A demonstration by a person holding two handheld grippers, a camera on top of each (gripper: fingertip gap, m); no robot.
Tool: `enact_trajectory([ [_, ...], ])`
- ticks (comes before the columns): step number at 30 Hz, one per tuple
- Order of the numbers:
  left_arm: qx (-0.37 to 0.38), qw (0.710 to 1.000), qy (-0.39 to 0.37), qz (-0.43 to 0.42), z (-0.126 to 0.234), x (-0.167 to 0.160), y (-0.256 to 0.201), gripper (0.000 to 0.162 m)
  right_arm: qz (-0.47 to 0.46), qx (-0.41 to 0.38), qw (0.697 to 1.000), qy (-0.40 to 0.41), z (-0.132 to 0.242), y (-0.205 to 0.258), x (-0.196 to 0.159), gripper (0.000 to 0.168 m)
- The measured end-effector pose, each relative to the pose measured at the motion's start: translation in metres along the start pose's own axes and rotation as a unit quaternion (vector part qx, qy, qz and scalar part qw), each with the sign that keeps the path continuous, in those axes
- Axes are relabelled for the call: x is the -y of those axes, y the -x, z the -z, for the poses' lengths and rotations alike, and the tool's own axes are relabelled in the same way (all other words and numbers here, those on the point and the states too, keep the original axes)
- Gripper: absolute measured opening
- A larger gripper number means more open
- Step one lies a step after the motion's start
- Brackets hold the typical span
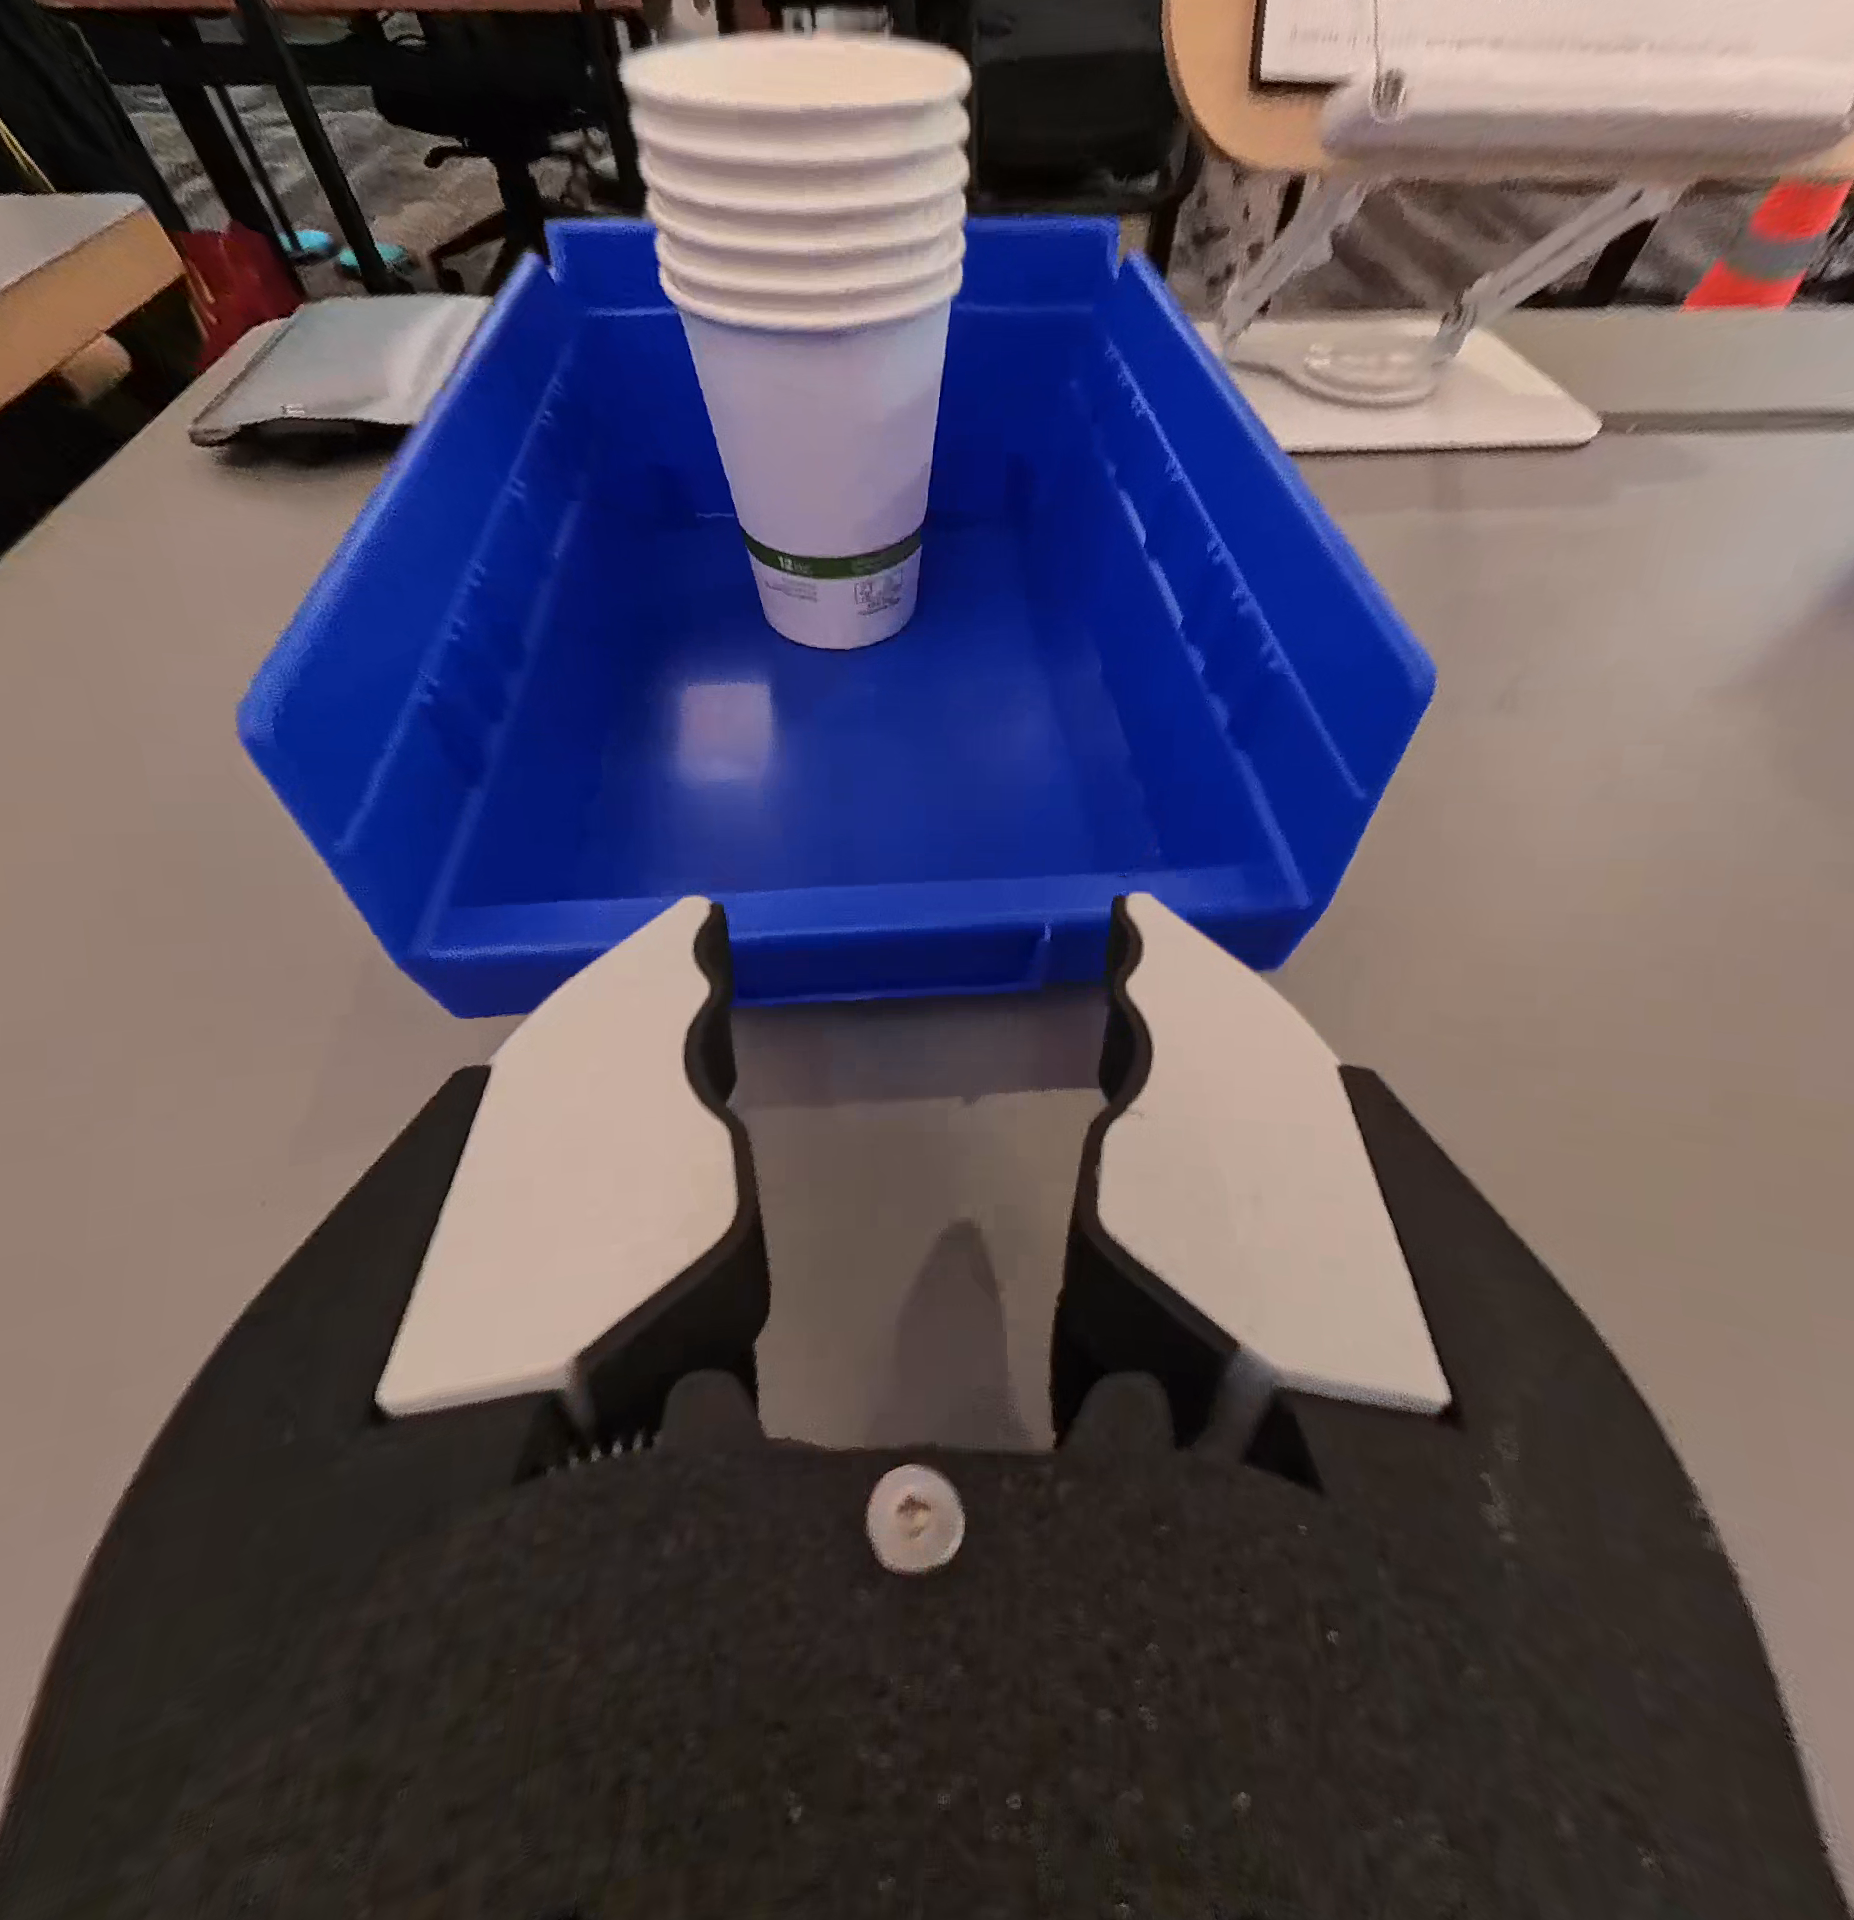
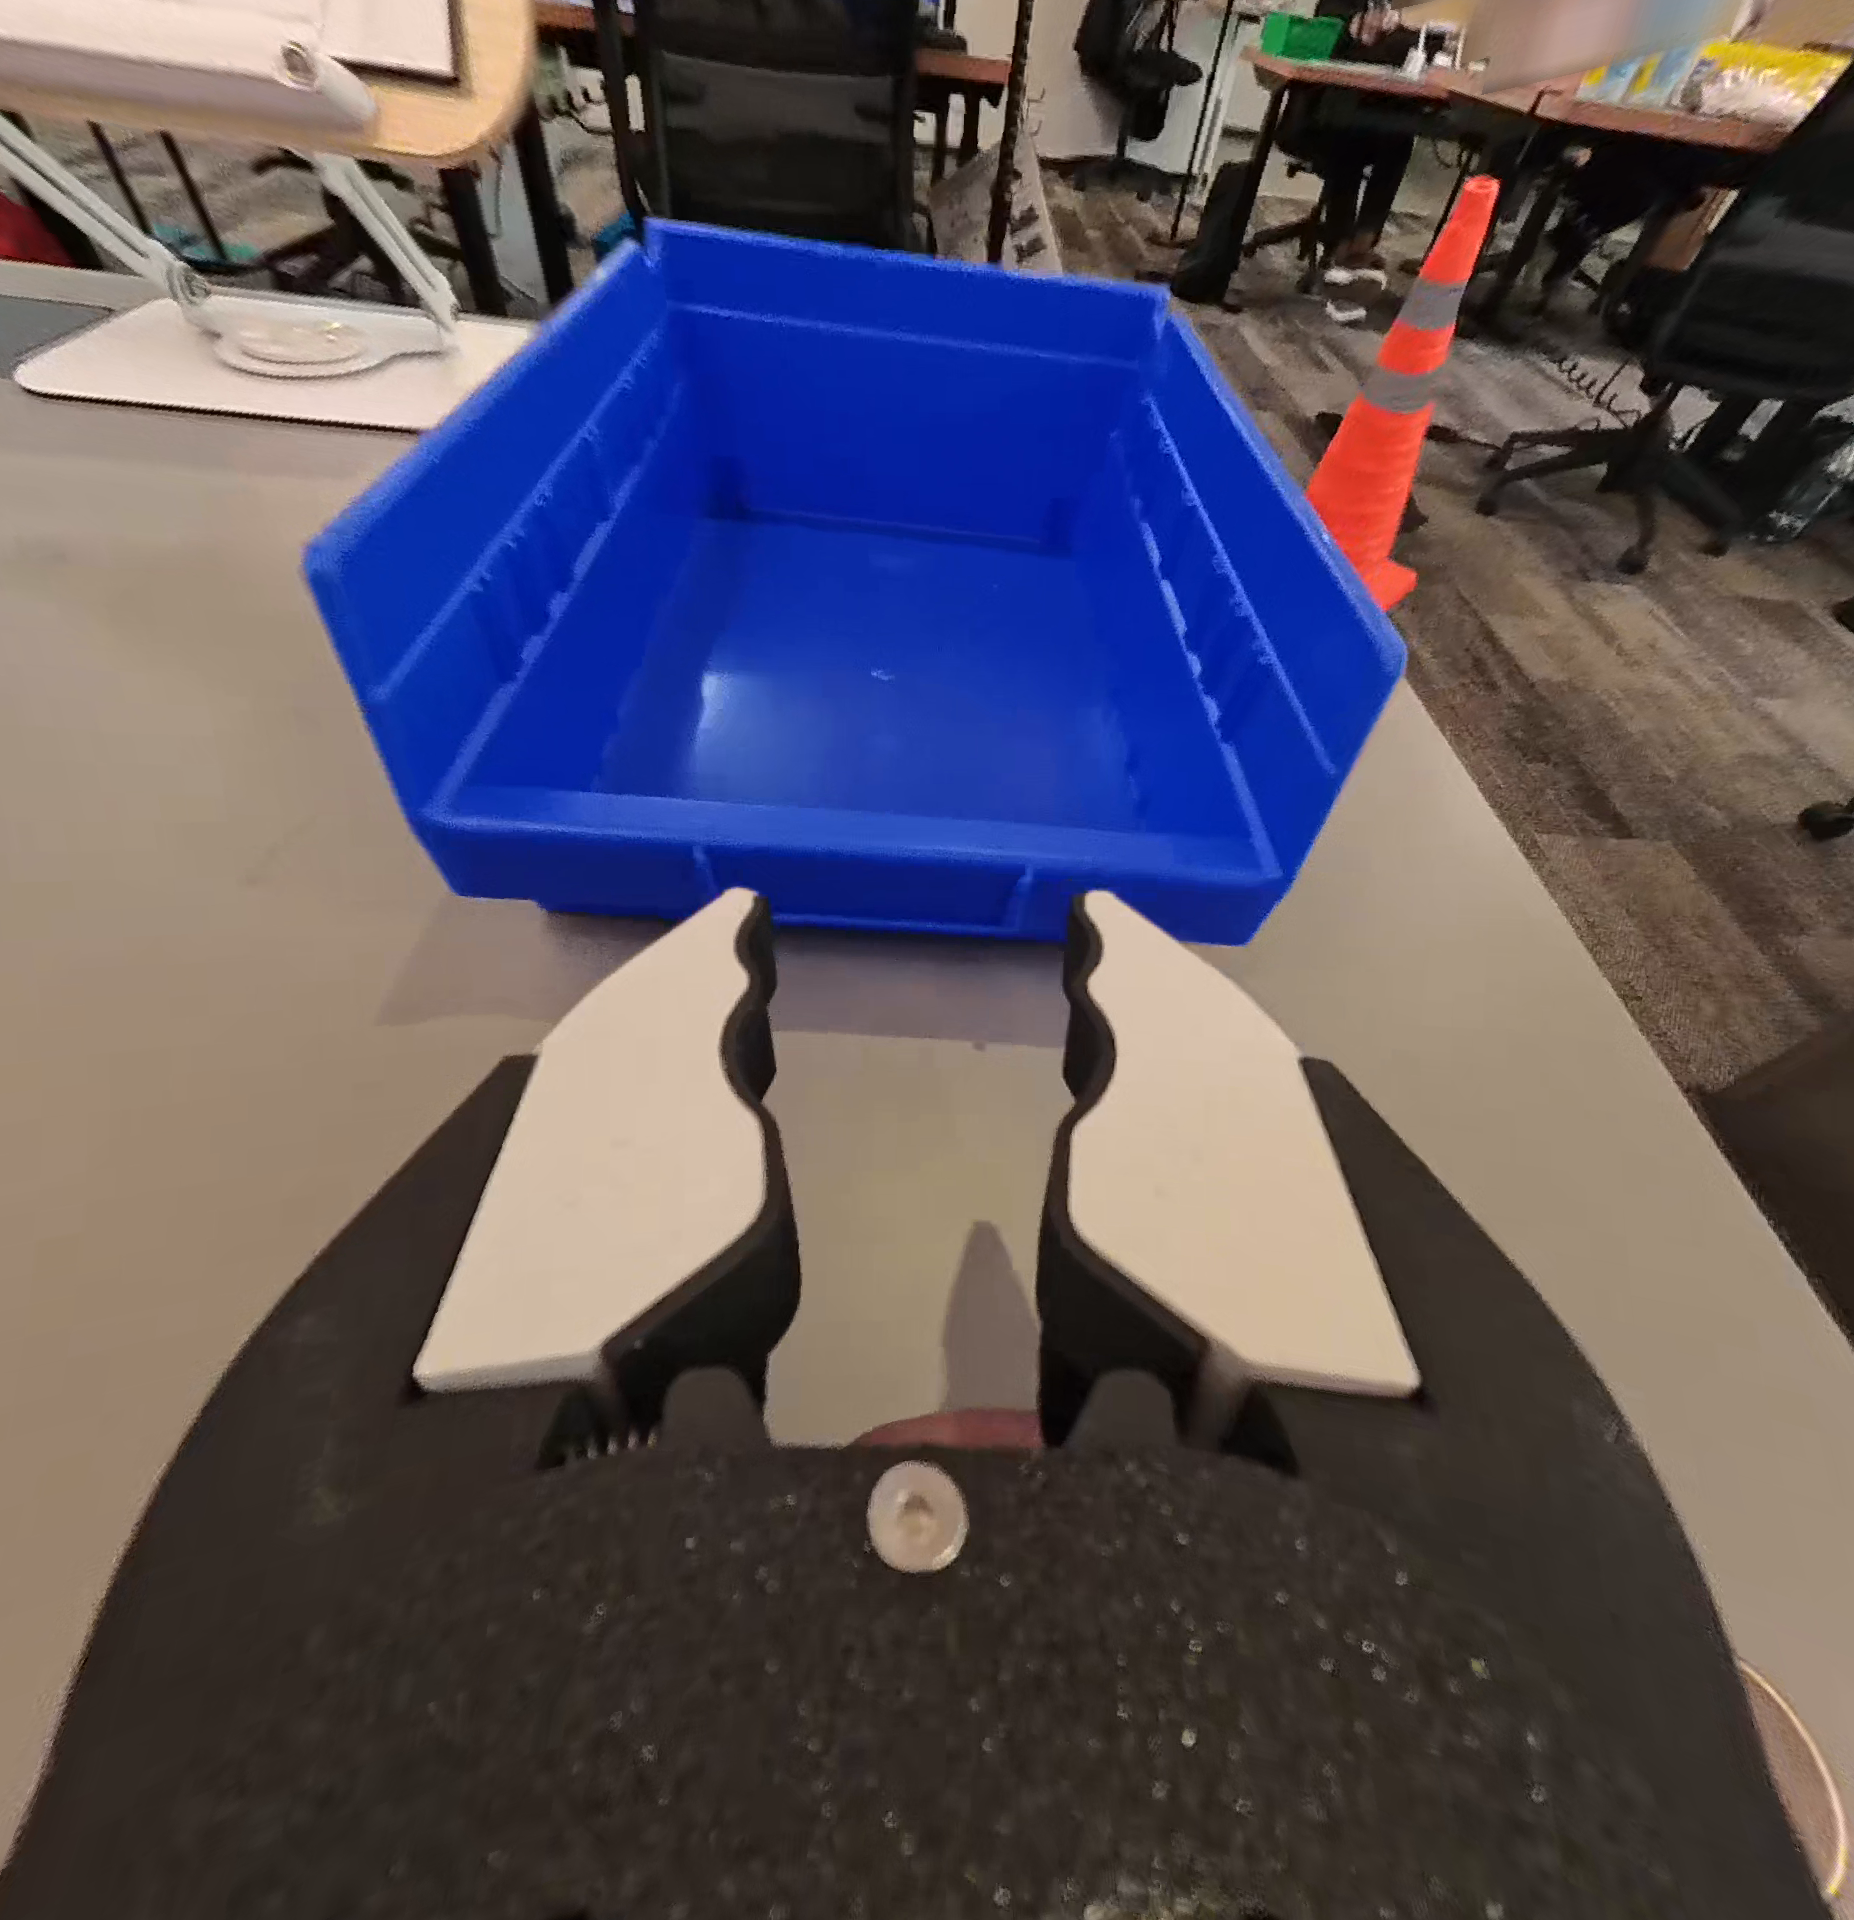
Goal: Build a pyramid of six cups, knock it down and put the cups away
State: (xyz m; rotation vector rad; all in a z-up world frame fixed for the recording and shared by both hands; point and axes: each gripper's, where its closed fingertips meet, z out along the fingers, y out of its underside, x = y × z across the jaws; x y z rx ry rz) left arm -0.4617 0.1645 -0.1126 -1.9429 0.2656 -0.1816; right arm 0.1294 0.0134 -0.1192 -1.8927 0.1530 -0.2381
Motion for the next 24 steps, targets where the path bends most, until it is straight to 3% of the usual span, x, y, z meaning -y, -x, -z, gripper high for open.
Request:
enact_trajectory([
  [7, 0.009, 1.000, -0.009, -0.024, 0.000, 0.003, -0.007, 0.069, -0.071, 0.004, 0.997, -0.009, 0.003, -0.014, 0.001, 0.049],
  [24, -0.008, 1.000, 0.006, -0.018, -0.007, -0.003, -0.019, 0.072, -0.085, 0.008, 0.996, -0.013, 0.013, -0.019, 0.000, 0.049],
])
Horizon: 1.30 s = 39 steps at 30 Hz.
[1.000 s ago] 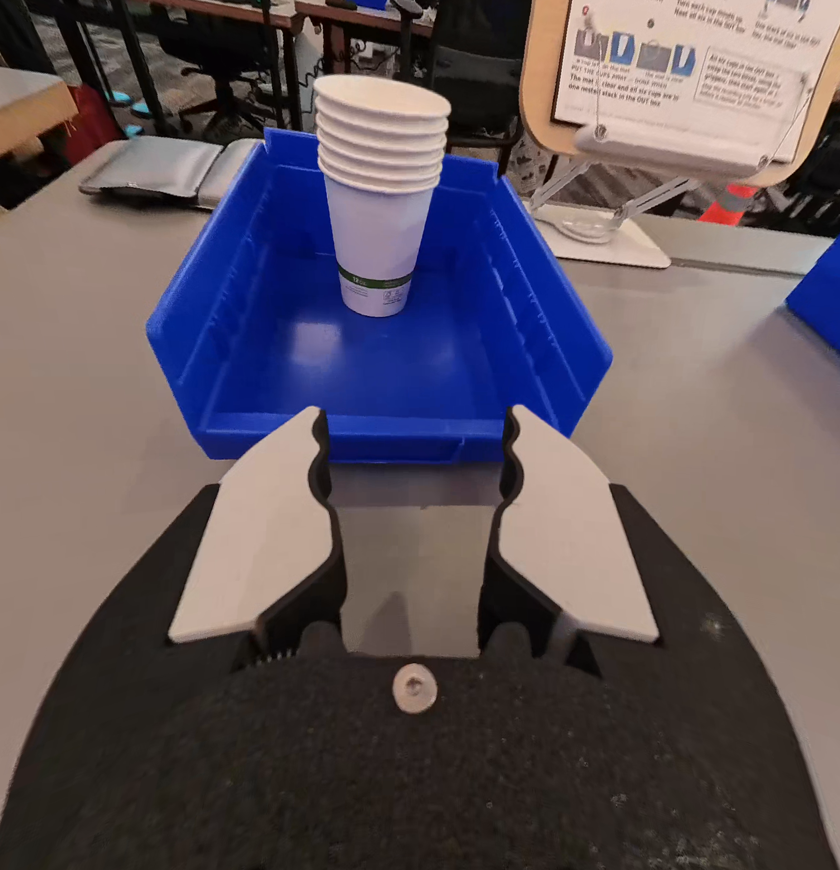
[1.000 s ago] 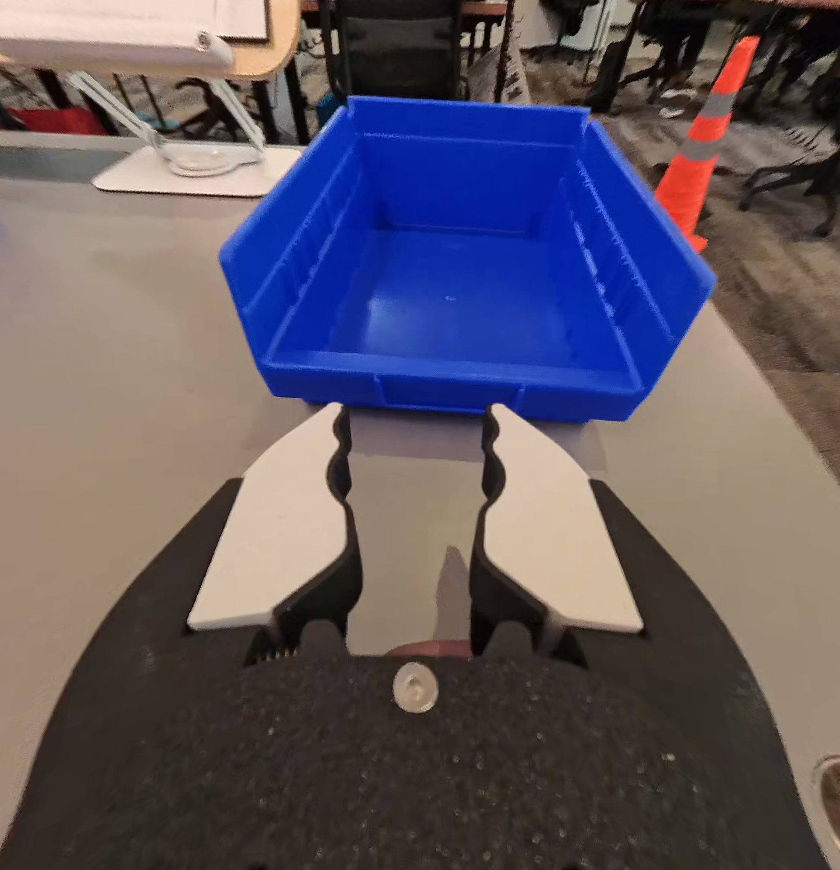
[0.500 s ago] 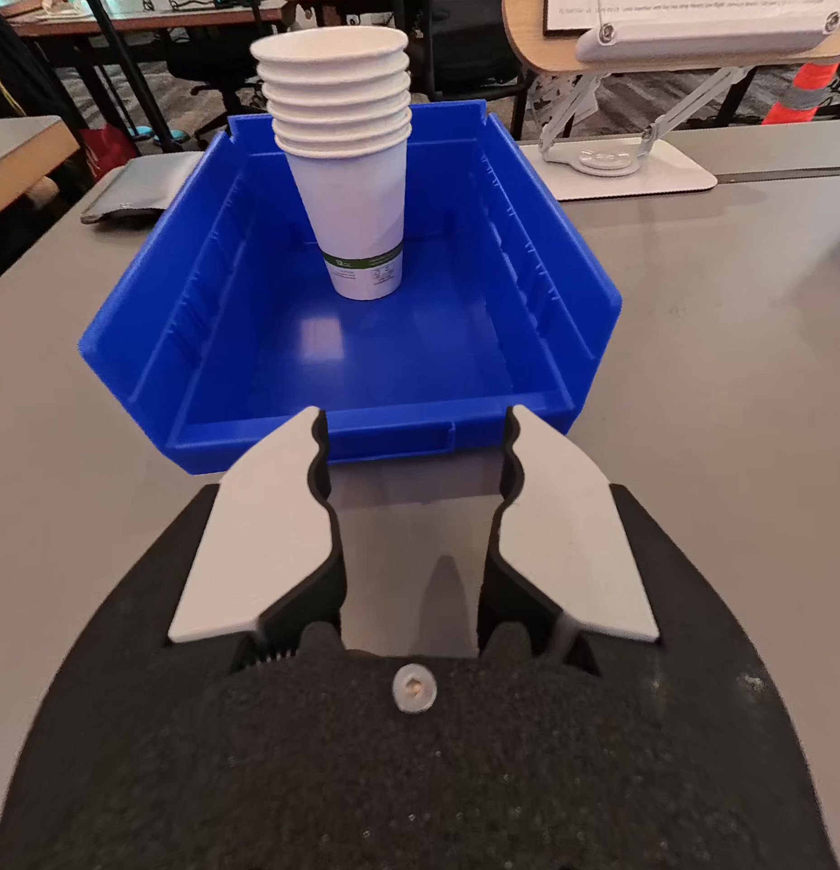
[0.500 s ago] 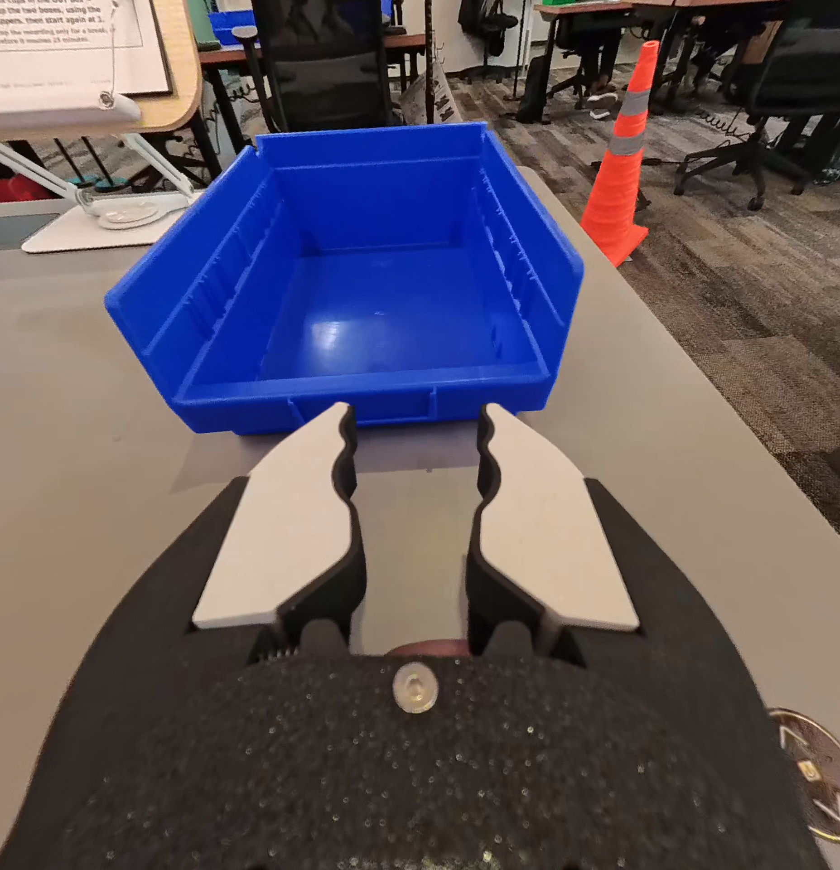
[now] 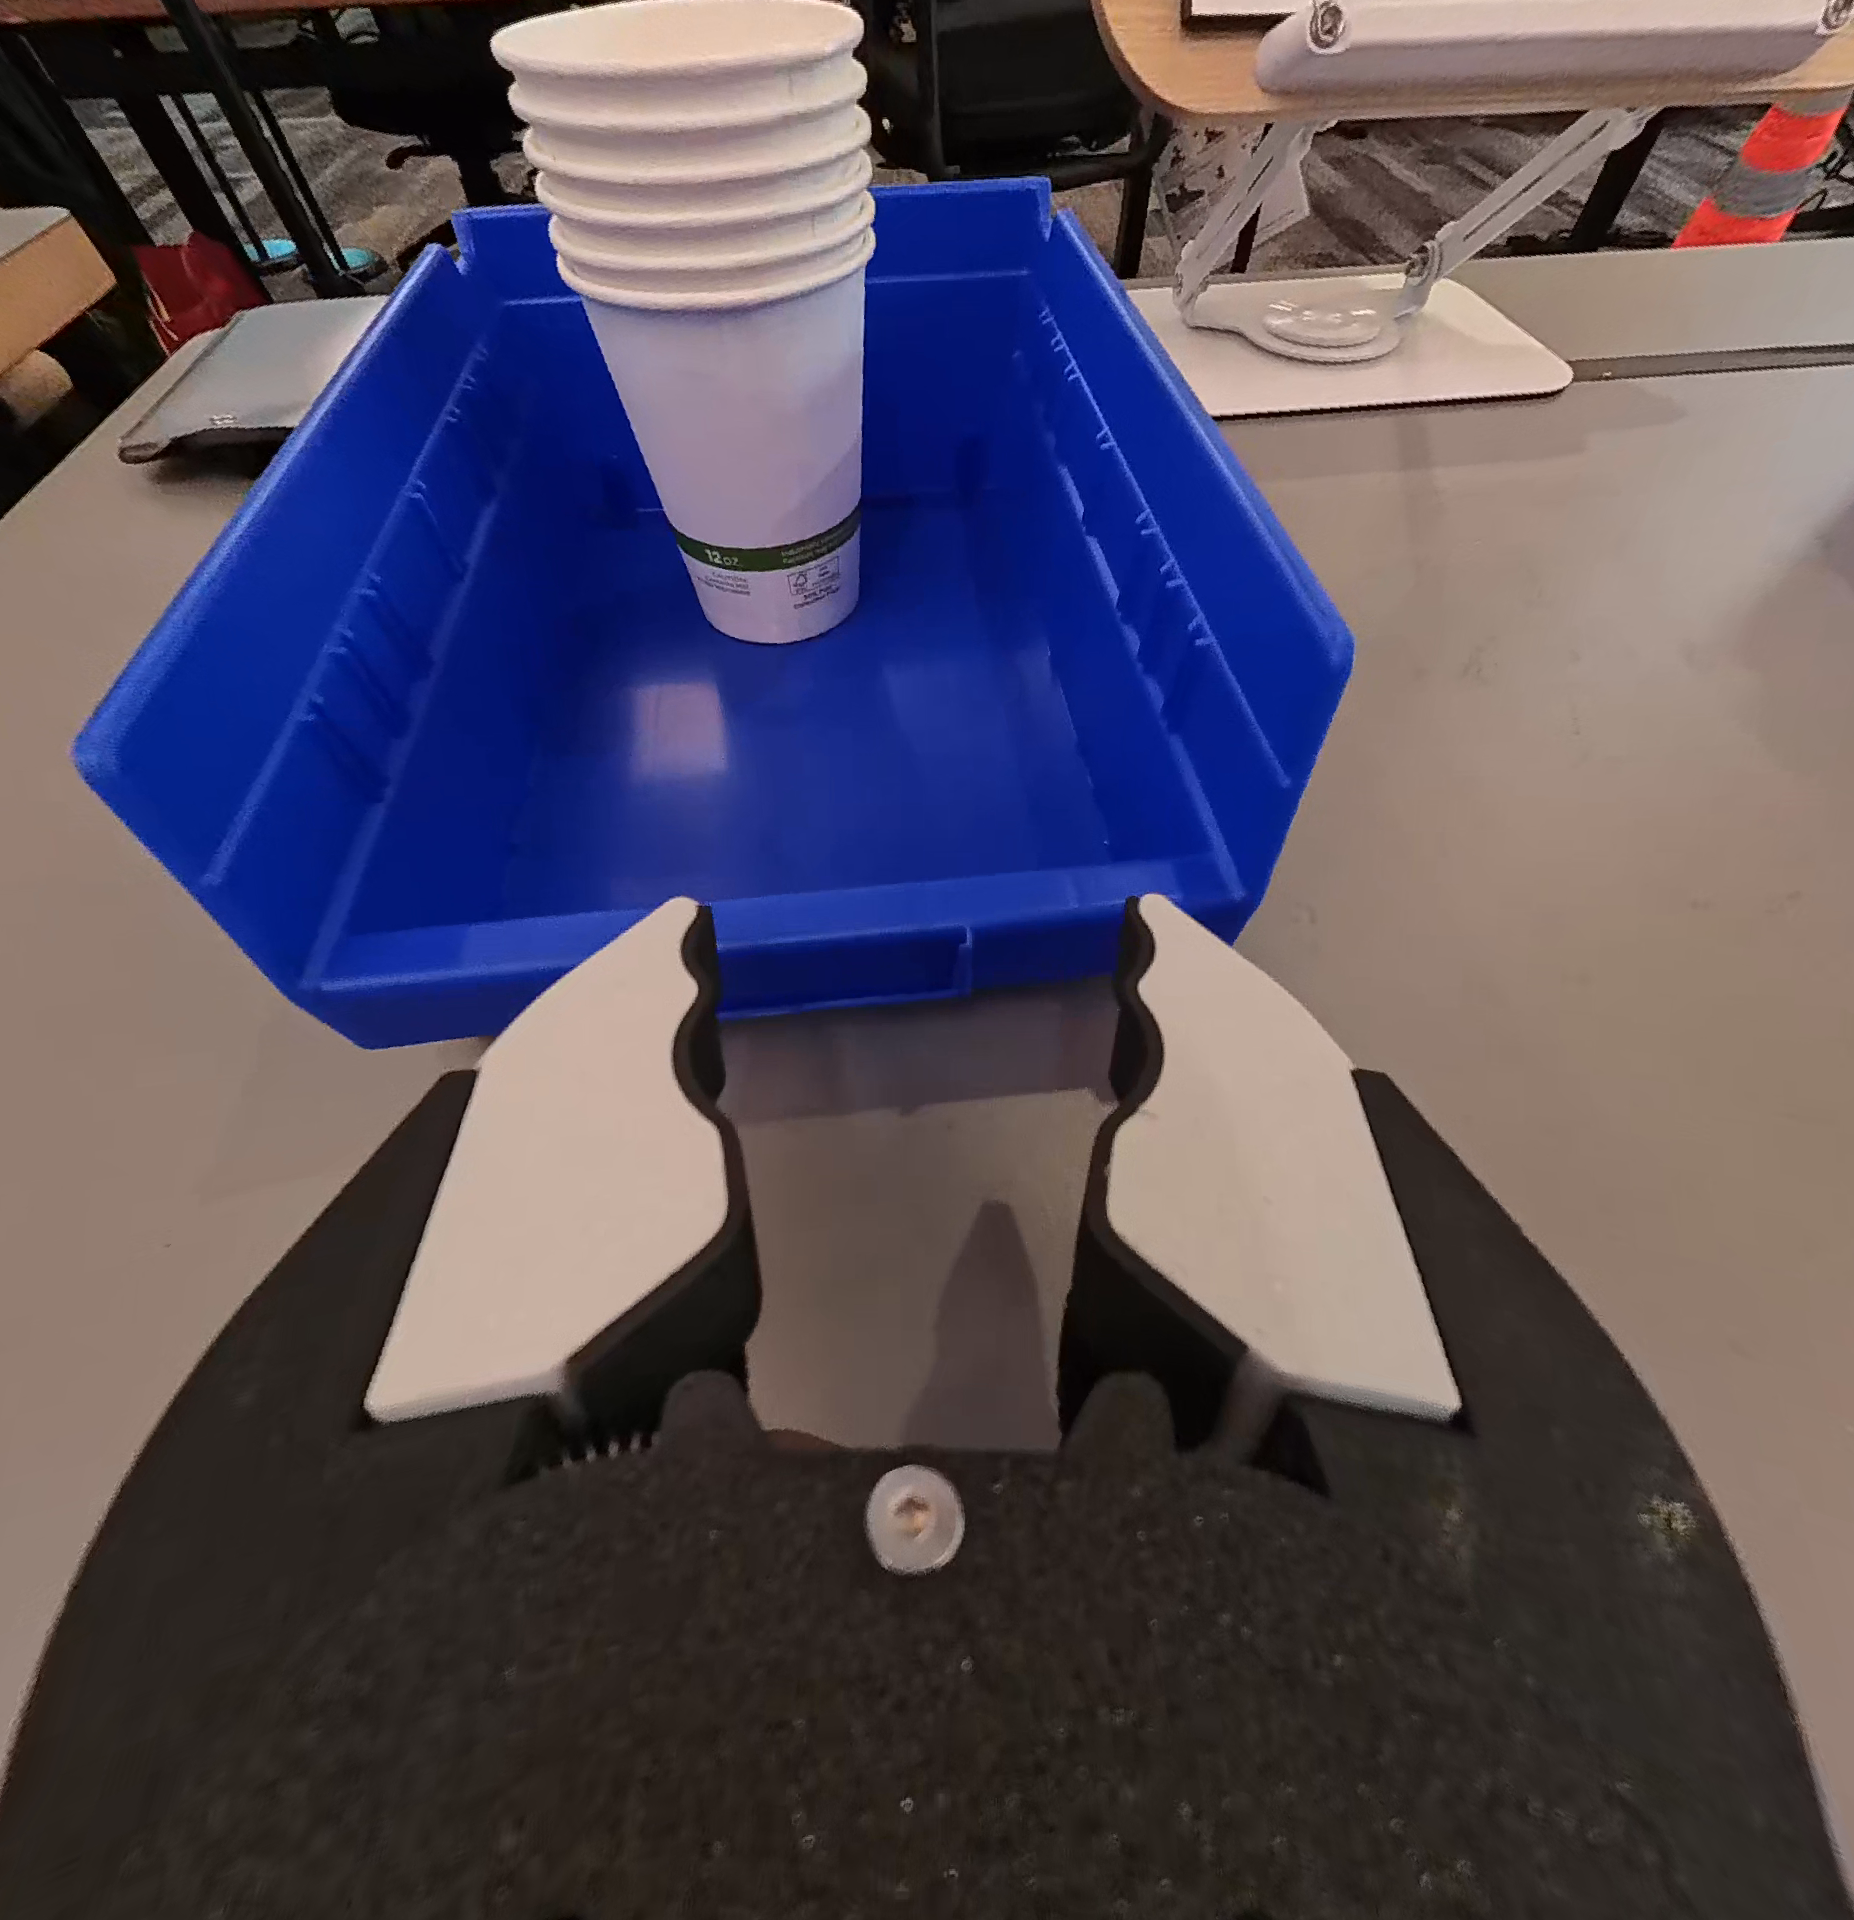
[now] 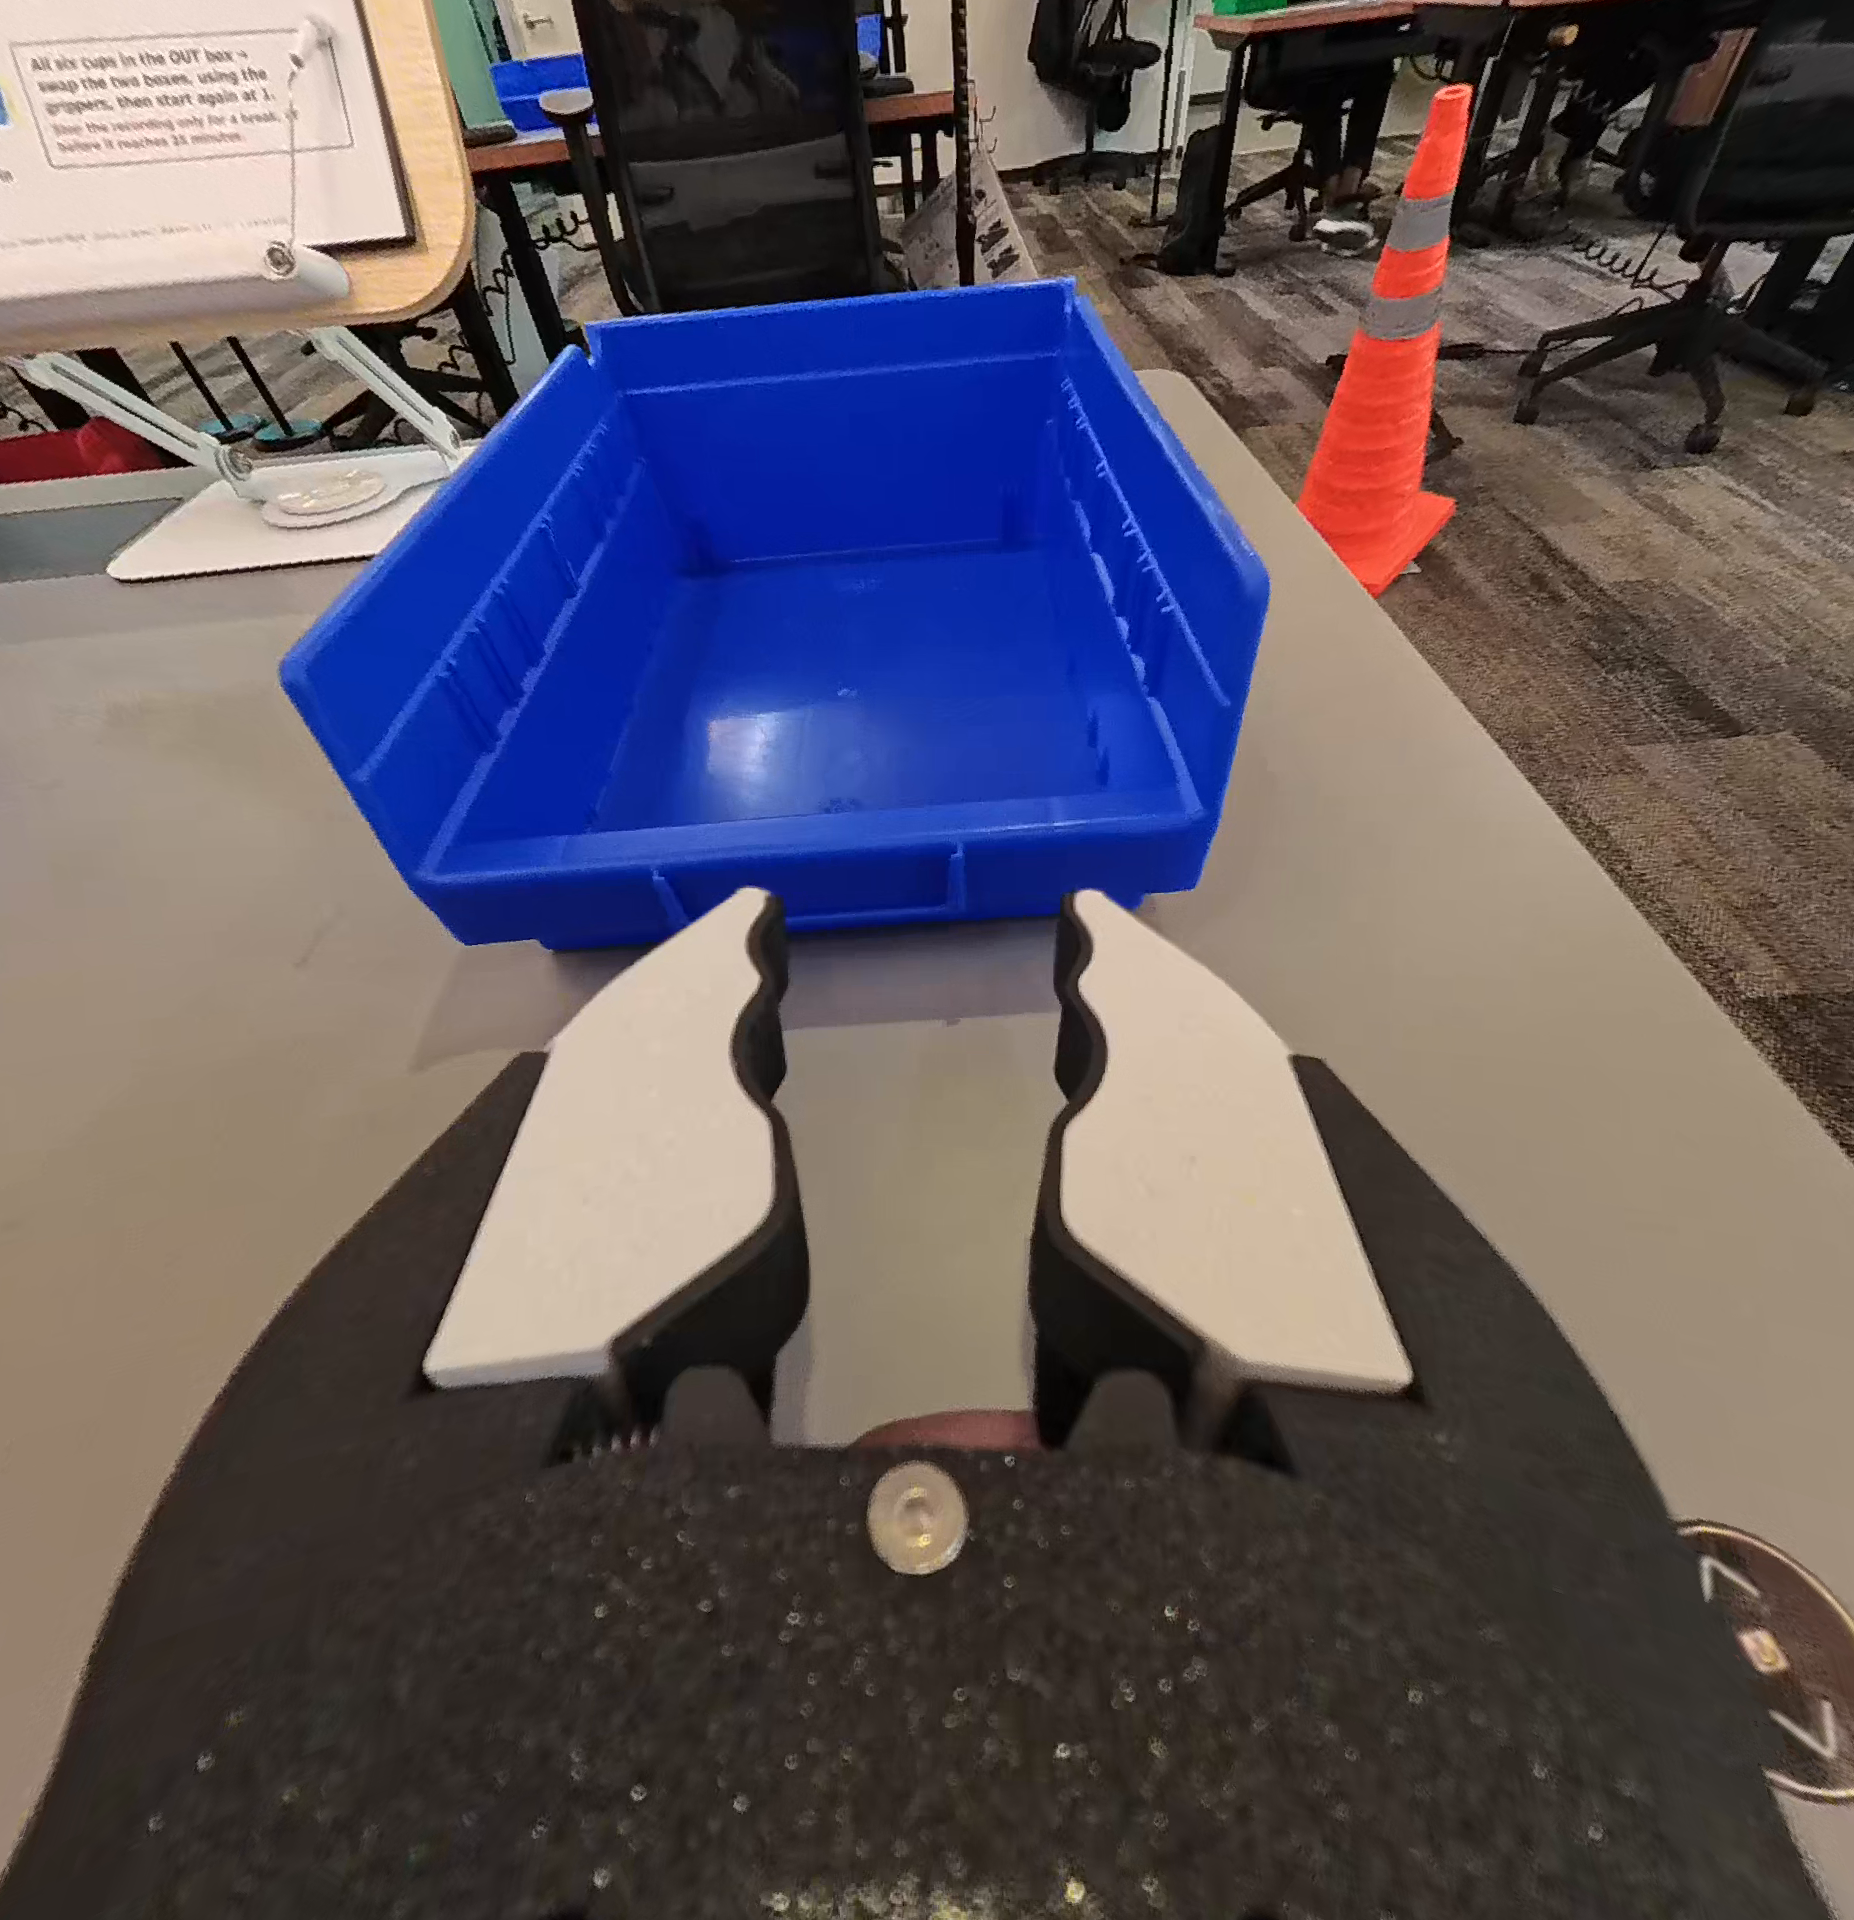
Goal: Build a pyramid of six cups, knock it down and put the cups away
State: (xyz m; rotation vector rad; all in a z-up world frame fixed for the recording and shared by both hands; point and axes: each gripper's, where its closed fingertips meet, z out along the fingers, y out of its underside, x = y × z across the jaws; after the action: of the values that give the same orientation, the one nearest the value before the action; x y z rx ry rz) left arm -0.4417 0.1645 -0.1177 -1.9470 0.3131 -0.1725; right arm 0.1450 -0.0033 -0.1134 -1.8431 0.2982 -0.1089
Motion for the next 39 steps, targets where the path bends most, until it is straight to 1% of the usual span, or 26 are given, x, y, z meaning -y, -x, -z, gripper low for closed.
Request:
enact_trajectory([
  [2, -0.001, 1.000, 0.000, 0.003, 0.000, 0.001, -0.001, 0.073, 0.003, 0.005, 1.000, 0.002, -0.001, 0.004, -0.001, 0.049],
  [5, -0.026, 0.999, 0.011, 0.043, -0.006, 0.008, -0.005, 0.074, 0.012, 0.013, 1.000, 0.004, -0.003, 0.010, -0.003, 0.049],
  [7, -0.029, 0.998, 0.012, 0.058, -0.011, 0.023, -0.002, 0.080, 0.020, 0.019, 1.000, 0.011, -0.005, 0.016, -0.005, 0.049],
  [10, -0.032, 0.997, -0.019, 0.072, -0.017, 0.051, 0.004, 0.079, 0.035, 0.026, 0.999, 0.014, -0.008, 0.021, -0.006, 0.049],
  [14, -0.014, 0.999, -0.023, 0.039, -0.034, 0.079, 0.017, 0.081, 0.043, 0.032, 0.998, 0.015, -0.012, 0.026, -0.006, 0.048],
  [15, -0.015, 0.999, -0.016, 0.024, -0.040, 0.087, 0.020, 0.078, 0.043, 0.033, 0.998, 0.017, -0.013, 0.026, -0.007, 0.048],
  [16, -0.022, 1.000, -0.003, 0.003, -0.047, 0.095, 0.022, 0.073, 0.041, 0.035, 0.998, 0.020, -0.014, 0.026, -0.008, 0.048],
  [18, -0.031, 0.998, 0.027, -0.047, -0.060, 0.116, 0.028, 0.070, 0.037, 0.040, 0.998, 0.022, -0.015, 0.027, -0.008, 0.048],
  [19, -0.039, 0.996, 0.028, -0.080, -0.067, 0.131, 0.030, 0.059, 0.034, 0.042, 0.998, 0.021, -0.015, 0.028, -0.008, 0.048],
  [20, -0.054, 0.991, 0.034, -0.120, -0.074, 0.145, 0.031, 0.040, 0.032, 0.044, 0.998, 0.021, -0.015, 0.028, -0.008, 0.048],
  [21, -0.069, 0.983, 0.054, -0.161, -0.083, 0.154, 0.032, 0.030, 0.030, 0.046, 0.998, 0.022, -0.015, 0.028, -0.008, 0.048],
  [23, -0.103, 0.964, 0.096, -0.227, -0.101, 0.166, 0.033, 0.030, 0.028, 0.047, 0.998, 0.022, -0.015, 0.028, -0.008, 0.048],
  [26, -0.200, 0.920, 0.190, -0.277, -0.114, 0.158, 0.024, 0.040, 0.027, 0.047, 0.998, 0.023, -0.016, 0.029, -0.007, 0.048],
  [28, -0.217, 0.895, 0.246, -0.303, -0.121, 0.150, 0.030, 0.043, 0.028, 0.048, 0.998, 0.025, -0.015, 0.030, -0.007, 0.048],
  [29, -0.225, 0.882, 0.269, -0.315, -0.123, 0.146, 0.031, 0.042, 0.029, 0.048, 0.998, 0.026, -0.015, 0.031, -0.008, 0.048],
  [32, -0.235, 0.868, 0.290, -0.328, -0.132, 0.146, 0.032, 0.033, 0.036, 0.046, 0.998, 0.029, -0.015, 0.031, -0.009, 0.048],
  [34, -0.241, 0.858, 0.305, -0.334, -0.136, 0.142, 0.033, 0.024, 0.038, 0.044, 0.998, 0.031, -0.015, 0.030, -0.011, 0.048],
  [36, -0.247, 0.849, 0.324, -0.336, -0.138, 0.136, 0.032, 0.023, 0.037, 0.043, 0.998, 0.034, -0.014, 0.029, -0.012, 0.048],
  [39, -0.244, 0.845, 0.331, -0.342, -0.144, 0.132, 0.033, 0.022, 0.035, 0.042, 0.998, 0.035, -0.013, 0.027, -0.013, 0.048],
])
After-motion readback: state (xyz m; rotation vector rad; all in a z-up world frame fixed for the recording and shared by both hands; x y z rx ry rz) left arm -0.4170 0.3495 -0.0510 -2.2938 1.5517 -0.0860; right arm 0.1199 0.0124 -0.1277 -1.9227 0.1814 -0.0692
